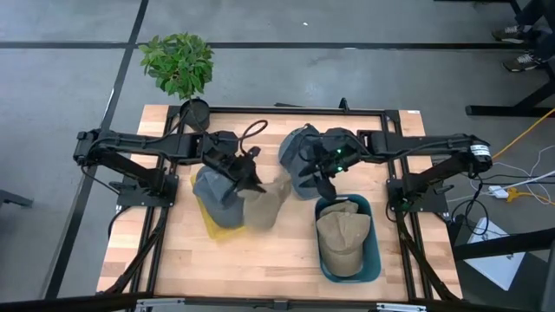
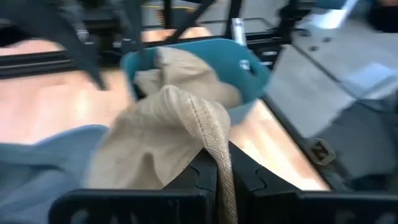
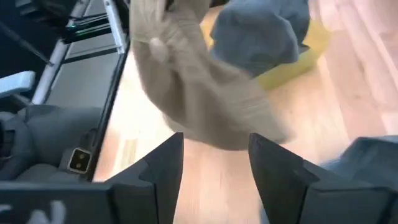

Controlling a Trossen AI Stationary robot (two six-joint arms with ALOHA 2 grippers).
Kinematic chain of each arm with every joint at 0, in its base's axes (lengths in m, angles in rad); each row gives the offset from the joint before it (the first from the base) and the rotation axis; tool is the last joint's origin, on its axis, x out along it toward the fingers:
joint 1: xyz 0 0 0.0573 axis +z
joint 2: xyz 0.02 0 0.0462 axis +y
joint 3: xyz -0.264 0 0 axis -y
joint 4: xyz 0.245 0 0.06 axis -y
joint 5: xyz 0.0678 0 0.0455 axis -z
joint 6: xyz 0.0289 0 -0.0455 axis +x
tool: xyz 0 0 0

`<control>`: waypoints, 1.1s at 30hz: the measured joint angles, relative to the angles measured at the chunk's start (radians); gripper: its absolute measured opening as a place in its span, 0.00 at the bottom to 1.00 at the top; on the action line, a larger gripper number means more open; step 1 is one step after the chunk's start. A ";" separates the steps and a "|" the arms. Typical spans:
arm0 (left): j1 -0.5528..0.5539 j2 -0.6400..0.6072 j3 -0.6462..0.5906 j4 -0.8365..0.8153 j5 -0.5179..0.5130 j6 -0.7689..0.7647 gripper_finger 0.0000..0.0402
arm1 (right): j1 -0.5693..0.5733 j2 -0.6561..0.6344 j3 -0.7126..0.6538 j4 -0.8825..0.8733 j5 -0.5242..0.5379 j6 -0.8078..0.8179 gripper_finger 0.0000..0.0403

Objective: Pick & Place hat
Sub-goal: Put the brown cap into the yellow bin

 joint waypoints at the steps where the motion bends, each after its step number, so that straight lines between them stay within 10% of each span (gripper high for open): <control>1: 0.000 0.000 0.000 0.006 -0.029 -0.007 0.01 | 0.007 0.000 0.000 -0.001 0.008 0.005 0.45; 8: 0.021 0.000 0.000 0.046 -0.375 -0.076 0.02 | 0.063 0.000 0.000 0.003 0.185 0.007 0.45; 14: 0.040 -0.001 0.001 0.071 -0.422 -0.078 0.01 | 0.084 0.001 0.000 0.086 0.465 -0.015 0.44; 33: 0.039 -0.001 0.002 0.154 -0.517 -0.041 0.01 | -0.071 0.134 0.002 0.258 0.345 0.061 0.57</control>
